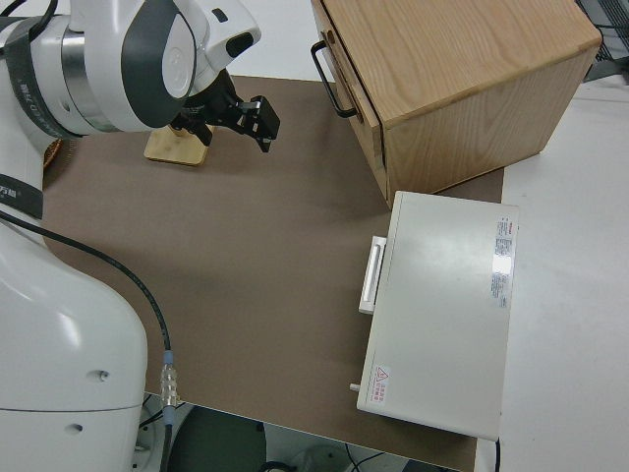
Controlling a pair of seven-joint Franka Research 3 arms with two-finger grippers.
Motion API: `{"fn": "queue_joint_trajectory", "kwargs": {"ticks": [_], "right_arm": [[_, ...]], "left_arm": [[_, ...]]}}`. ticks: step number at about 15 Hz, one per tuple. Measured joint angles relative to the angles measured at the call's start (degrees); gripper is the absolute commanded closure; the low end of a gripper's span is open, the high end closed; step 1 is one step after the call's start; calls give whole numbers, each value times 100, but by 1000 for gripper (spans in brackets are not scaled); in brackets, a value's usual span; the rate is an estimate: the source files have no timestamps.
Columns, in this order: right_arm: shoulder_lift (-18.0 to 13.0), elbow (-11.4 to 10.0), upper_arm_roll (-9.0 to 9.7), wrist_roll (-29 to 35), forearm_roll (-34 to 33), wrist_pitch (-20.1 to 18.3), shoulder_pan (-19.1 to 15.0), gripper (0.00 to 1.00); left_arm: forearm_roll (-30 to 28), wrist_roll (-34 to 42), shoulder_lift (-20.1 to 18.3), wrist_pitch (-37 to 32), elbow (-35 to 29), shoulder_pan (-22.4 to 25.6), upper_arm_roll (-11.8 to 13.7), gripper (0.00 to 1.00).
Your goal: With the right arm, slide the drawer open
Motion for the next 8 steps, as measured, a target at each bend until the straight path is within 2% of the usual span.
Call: {"fn": "queue_joint_trajectory", "kwargs": {"ticks": [8], "right_arm": [[-5,10,3,0,6,-140,44,11]], "left_arm": [[0,0,0,0,0,0,0,5]]}}
